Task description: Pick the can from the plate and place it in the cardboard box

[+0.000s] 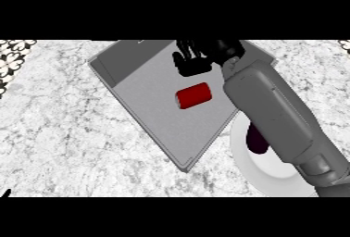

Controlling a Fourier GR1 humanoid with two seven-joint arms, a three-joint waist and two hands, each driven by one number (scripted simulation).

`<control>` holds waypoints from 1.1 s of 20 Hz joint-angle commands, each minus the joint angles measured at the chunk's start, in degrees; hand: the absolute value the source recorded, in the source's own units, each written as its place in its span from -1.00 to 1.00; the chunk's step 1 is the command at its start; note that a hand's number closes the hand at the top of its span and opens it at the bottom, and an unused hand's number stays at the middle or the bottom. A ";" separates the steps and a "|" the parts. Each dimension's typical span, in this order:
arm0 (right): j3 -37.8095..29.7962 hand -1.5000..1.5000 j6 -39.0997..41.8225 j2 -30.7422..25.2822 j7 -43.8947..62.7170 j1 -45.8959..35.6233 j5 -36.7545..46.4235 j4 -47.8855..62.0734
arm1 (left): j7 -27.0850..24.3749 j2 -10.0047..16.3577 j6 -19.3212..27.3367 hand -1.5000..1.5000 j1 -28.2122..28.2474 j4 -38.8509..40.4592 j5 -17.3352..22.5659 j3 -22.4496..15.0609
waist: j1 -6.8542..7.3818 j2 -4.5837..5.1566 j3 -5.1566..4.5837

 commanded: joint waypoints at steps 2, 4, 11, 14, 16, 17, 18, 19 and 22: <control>0.22 -1.00 -1.21 4.52 3.02 -1.23 0.38 6.58 | -5.65 -4.70 -0.91 0.00 -14.53 -8.79 2.48 -3.13 | -1.54 0.38 -0.95; -0.15 -1.00 -2.66 5.43 2.39 -1.31 0.73 8.70 | -5.51 -4.96 -1.11 0.00 -14.32 -9.37 2.62 -3.14 | -1.32 0.63 -0.86; -3.30 -1.00 -7.72 9.97 0.07 -2.42 -0.91 12.44 | -4.93 -5.16 -1.45 0.00 -14.66 -9.31 2.37 -2.15 | -2.30 0.62 -0.70; -8.56 -1.00 -12.85 11.41 -0.63 -3.94 -3.72 12.52 | -5.17 -5.19 -1.77 0.00 -13.31 -9.25 1.97 -2.12 | -2.45 0.42 -0.61; -11.06 -1.00 -15.91 11.78 -2.59 -2.44 -5.13 12.99 | -5.18 -5.43 -1.82 0.00 -12.70 -9.65 2.05 -1.90 | -3.00 0.49 -0.50; -12.89 -1.00 -16.35 11.86 -2.53 -3.62 -6.53 12.58 | -4.75 -5.69 -1.51 0.00 -12.93 -8.85 2.14 -1.43 | -3.43 0.24 -0.56; -14.00 -1.00 -17.24 12.50 -3.38 -3.41 -7.51 12.58 | -4.95 -6.02 -1.57 0.00 -12.91 -9.77 2.27 -1.61 | -3.57 0.29 -0.51; -15.74 -1.00 -17.80 12.15 -4.15 -3.26 -8.73 12.97 | -5.48 -6.17 -1.65 0.00 -12.20 -9.54 2.02 -1.71 | -3.28 0.36 -0.52; -19.66 -1.00 -18.95 12.62 -6.16 -3.19 -12.44 12.98 | -4.67 -6.43 -1.60 0.00 -12.42 -9.19 2.10 -1.12 | -3.96 0.40 -0.52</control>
